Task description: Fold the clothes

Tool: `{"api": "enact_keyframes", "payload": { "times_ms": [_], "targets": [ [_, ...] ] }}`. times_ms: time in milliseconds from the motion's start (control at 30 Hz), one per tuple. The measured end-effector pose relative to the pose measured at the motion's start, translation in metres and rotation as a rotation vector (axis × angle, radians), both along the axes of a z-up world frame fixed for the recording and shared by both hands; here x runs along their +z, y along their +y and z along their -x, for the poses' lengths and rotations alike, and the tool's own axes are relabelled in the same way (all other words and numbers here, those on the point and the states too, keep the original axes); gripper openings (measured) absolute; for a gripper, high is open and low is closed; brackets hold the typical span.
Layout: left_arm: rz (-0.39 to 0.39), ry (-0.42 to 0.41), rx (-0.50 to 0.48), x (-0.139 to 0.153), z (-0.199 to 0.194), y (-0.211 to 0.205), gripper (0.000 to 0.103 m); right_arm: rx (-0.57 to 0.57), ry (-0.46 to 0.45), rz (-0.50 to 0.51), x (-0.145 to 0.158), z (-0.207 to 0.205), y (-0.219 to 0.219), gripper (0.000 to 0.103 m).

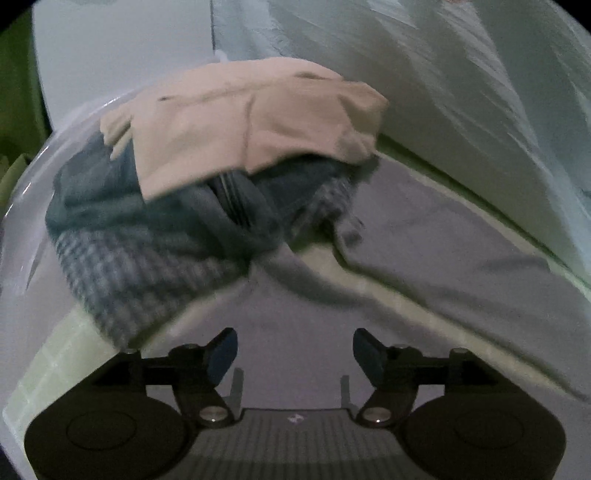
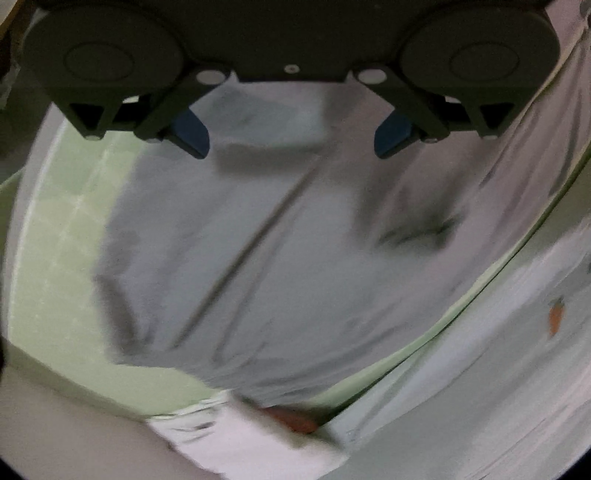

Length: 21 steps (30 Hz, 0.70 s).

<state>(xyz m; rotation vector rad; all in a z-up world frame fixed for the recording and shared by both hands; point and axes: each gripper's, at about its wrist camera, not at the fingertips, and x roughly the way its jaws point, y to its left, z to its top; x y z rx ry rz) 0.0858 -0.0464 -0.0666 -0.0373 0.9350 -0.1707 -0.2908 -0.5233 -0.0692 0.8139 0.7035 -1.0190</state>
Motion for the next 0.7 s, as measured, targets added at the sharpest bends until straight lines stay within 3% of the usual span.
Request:
{"api": "enact_keyframes", "payload": {
  "times_ms": [167, 233, 300, 600, 667, 700],
  "targets": [
    [-0.019, 0.037, -0.016, -0.002, 0.059, -0.026, 0.074, -0.072, 0.04, 0.041, -0.001, 0.04, -0.049, 0.095],
    [-0.026, 0.049, -0.02, -0.002, 0.082, -0.039, 0.074, -0.11, 0.067, 0.061, -0.001, 0.056, -0.071, 0.08],
    [-0.034, 0.057, -0.026, -0.001, 0.104, -0.053, 0.074, -0.123, 0.087, 0.072, -0.003, 0.07, -0.092, 0.073],
    [-0.063, 0.065, -0.029, 0.001, 0.195, -0.122, 0.079, 0.03, 0.066, 0.01, -0.026, 0.083, -0.158, 0.075],
    [-0.063, 0.071, -0.022, 0.0, 0.212, -0.134, 0.079, 0.077, 0.068, 0.03, -0.026, 0.078, -0.163, 0.074],
    [-0.06, 0.074, -0.018, -0.001, 0.219, -0.138, 0.079, 0.104, 0.069, 0.041, -0.026, 0.077, -0.165, 0.064]
  ]
}}
